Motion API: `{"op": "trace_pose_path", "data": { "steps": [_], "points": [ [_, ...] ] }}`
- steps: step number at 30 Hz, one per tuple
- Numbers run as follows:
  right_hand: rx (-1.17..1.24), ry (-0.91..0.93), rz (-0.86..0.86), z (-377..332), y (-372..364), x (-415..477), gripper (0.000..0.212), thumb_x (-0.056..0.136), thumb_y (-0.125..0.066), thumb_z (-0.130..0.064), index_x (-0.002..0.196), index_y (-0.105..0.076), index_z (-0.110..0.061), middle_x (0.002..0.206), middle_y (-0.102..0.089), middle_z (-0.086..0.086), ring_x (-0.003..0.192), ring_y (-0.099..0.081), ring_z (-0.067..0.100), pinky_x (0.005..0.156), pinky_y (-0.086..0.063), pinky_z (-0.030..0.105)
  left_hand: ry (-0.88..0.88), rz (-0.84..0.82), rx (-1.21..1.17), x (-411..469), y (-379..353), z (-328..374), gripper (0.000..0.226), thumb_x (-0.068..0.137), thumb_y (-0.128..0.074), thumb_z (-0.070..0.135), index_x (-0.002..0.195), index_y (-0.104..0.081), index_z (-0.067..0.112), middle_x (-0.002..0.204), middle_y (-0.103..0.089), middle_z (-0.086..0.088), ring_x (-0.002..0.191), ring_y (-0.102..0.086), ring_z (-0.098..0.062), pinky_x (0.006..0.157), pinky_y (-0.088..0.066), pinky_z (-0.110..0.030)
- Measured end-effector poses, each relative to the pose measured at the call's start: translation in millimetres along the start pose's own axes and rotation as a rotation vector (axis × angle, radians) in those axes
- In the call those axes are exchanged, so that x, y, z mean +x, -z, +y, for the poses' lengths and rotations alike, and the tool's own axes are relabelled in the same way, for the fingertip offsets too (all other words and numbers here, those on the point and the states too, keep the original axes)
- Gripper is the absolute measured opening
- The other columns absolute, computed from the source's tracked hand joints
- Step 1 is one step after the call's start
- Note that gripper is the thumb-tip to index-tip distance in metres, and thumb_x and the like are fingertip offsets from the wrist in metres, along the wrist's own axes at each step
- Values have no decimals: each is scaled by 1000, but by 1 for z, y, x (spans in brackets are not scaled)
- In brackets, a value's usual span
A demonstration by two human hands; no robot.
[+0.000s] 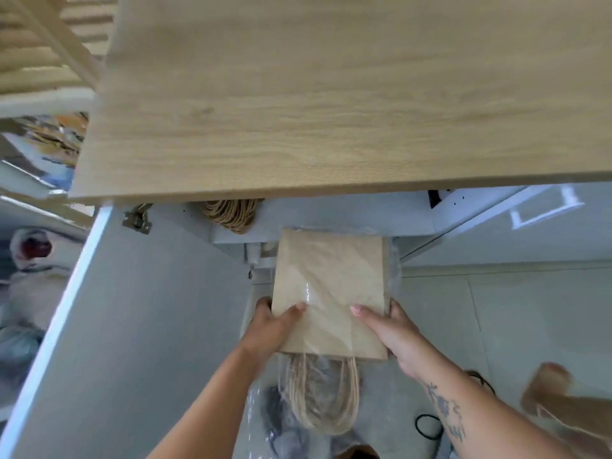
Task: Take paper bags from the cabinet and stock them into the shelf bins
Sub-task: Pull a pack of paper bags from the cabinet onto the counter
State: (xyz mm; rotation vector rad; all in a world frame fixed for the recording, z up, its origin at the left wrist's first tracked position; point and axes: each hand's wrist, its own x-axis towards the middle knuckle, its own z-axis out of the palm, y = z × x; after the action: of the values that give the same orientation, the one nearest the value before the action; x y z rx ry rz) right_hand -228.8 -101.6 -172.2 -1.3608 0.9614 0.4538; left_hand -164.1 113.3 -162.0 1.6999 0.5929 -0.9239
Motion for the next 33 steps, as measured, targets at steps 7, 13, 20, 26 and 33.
{"op": "trace_pose_path", "data": {
  "steps": [7, 13, 20, 26, 33],
  "points": [
    [2, 97, 86, -5, 3, -95, 54, 72, -80, -53, 113, -54, -29, 111, -69, -8, 102, -66, 14, 94, -52, 38, -133, -110, -18, -85, 17, 1, 52, 91, -67, 42, 133, -44, 21, 117, -69, 1, 97, -72, -14, 69, -59, -28],
    [37, 184, 168, -12, -2, -170, 28, 89, -62, -46, 110, -58, -27, 112, -68, -5, 103, -64, 15, 92, -49, 35, -266, -173, 1, -153, 40, 18, 46, 93, -64, 42, 132, -48, 23, 115, -70, 2, 93, -73, -13, 69, -61, -31],
    [15, 329, 159, -52, -17, -233, 20, 91, -62, -41, 107, -60, -28, 108, -68, -10, 100, -64, 11, 93, -48, 34, -375, -192, -35, -210, 70, 47, 46, 92, -66, 43, 128, -50, 20, 112, -72, -6, 94, -73, -25, 82, -60, -49],
    [-35, 397, 104, -117, -23, -249, 47, 82, -65, -55, 119, -52, -29, 117, -63, -7, 108, -60, 17, 105, -44, 41, -477, -154, -87, -229, 87, 95, 54, 85, -71, 48, 126, -55, 17, 109, -75, -7, 92, -75, -28, 81, -61, -50],
    [-118, 472, 39, -219, -21, -220, 68, 53, -59, -62, 107, -61, -22, 112, -67, 7, 107, -62, 28, 98, -45, 41, -457, -69, -271, -225, 89, 169, 34, 91, -70, 32, 112, -61, 8, 100, -76, -14, 87, -75, -32, 72, -63, -44]
  ]
}}
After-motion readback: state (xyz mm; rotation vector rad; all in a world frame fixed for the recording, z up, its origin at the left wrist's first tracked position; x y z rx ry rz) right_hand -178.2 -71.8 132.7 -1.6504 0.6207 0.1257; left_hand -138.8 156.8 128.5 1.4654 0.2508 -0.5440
